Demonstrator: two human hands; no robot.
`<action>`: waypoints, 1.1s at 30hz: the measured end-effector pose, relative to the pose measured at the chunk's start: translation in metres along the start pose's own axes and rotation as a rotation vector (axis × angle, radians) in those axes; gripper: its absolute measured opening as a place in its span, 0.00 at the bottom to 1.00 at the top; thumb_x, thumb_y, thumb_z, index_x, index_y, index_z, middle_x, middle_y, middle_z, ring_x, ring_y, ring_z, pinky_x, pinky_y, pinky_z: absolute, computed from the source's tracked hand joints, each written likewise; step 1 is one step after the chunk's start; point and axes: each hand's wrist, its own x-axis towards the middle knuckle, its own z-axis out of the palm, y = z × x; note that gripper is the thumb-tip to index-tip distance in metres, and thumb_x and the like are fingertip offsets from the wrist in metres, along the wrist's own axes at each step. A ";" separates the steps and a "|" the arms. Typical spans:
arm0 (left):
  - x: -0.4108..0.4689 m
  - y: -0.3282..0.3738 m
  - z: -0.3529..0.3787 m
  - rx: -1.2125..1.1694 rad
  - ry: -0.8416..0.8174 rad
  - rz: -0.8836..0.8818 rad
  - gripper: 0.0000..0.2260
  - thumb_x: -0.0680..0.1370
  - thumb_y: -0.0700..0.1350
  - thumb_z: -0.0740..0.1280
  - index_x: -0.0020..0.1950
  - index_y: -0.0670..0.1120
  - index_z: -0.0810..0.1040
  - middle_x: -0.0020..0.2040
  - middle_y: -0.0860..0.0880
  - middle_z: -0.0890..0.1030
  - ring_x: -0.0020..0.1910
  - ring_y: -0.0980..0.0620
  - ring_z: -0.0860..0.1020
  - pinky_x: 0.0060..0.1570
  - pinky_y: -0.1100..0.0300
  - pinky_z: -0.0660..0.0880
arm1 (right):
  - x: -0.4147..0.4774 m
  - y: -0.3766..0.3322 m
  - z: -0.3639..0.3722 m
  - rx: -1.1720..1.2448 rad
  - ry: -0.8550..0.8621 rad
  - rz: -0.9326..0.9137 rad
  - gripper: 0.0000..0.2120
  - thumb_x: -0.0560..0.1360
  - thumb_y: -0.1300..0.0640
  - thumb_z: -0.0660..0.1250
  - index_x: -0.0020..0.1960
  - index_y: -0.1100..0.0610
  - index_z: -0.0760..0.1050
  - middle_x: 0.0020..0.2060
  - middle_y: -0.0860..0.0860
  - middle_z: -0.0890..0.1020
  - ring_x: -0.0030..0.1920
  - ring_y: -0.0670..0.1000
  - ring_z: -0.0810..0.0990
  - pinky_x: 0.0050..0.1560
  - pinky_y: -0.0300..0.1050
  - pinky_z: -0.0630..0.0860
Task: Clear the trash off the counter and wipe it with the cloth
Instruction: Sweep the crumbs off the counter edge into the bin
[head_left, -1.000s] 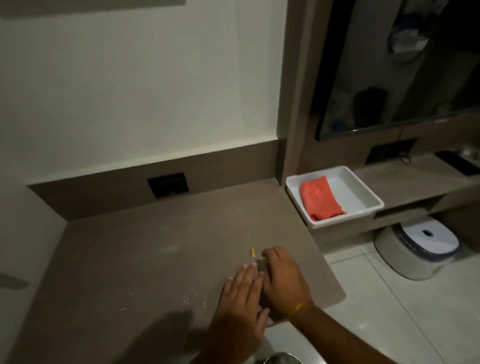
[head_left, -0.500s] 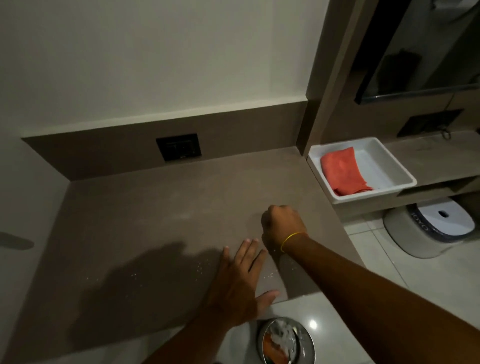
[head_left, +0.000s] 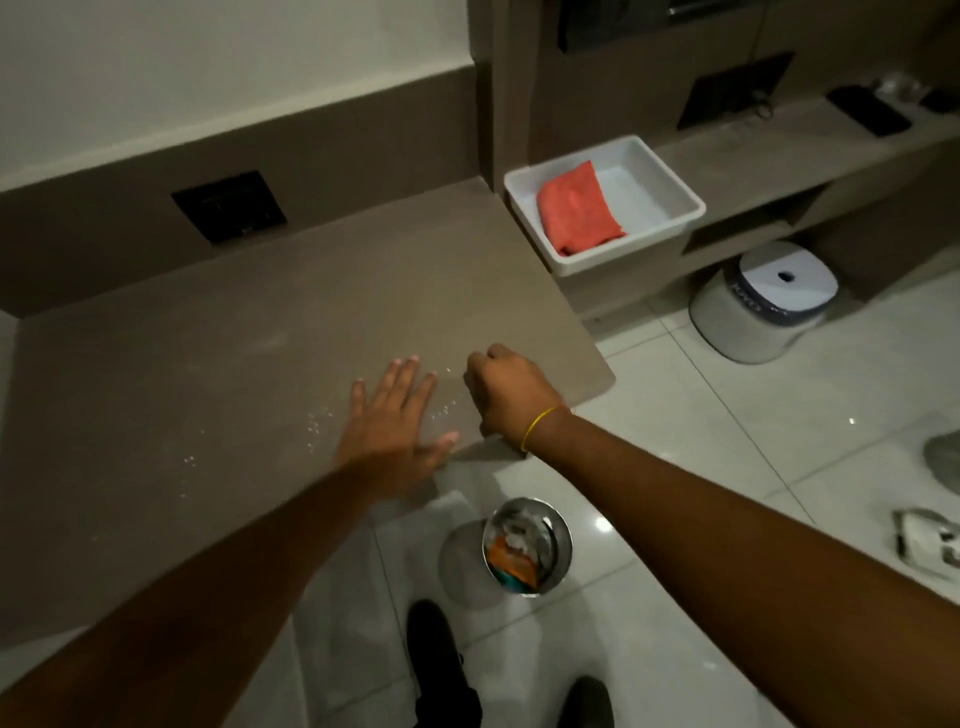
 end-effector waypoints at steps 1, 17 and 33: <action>0.000 0.001 0.000 0.008 -0.003 -0.005 0.43 0.76 0.77 0.44 0.85 0.55 0.54 0.87 0.49 0.54 0.86 0.45 0.53 0.80 0.32 0.54 | -0.014 0.002 0.001 0.075 0.047 0.034 0.12 0.71 0.64 0.73 0.53 0.59 0.76 0.52 0.59 0.78 0.48 0.64 0.81 0.48 0.50 0.77; -0.009 0.008 -0.010 -0.034 0.067 0.061 0.41 0.79 0.74 0.46 0.86 0.51 0.55 0.87 0.45 0.54 0.86 0.44 0.52 0.80 0.30 0.53 | -0.130 0.092 0.263 0.485 -0.192 0.746 0.12 0.77 0.58 0.71 0.60 0.55 0.84 0.59 0.53 0.85 0.60 0.54 0.83 0.62 0.44 0.78; -0.008 0.000 0.007 -0.078 0.106 0.113 0.39 0.80 0.75 0.46 0.85 0.55 0.52 0.87 0.47 0.53 0.86 0.45 0.52 0.80 0.31 0.52 | -0.117 0.139 0.410 0.733 -0.027 1.057 0.13 0.77 0.62 0.70 0.62 0.58 0.81 0.62 0.57 0.83 0.63 0.58 0.81 0.66 0.49 0.77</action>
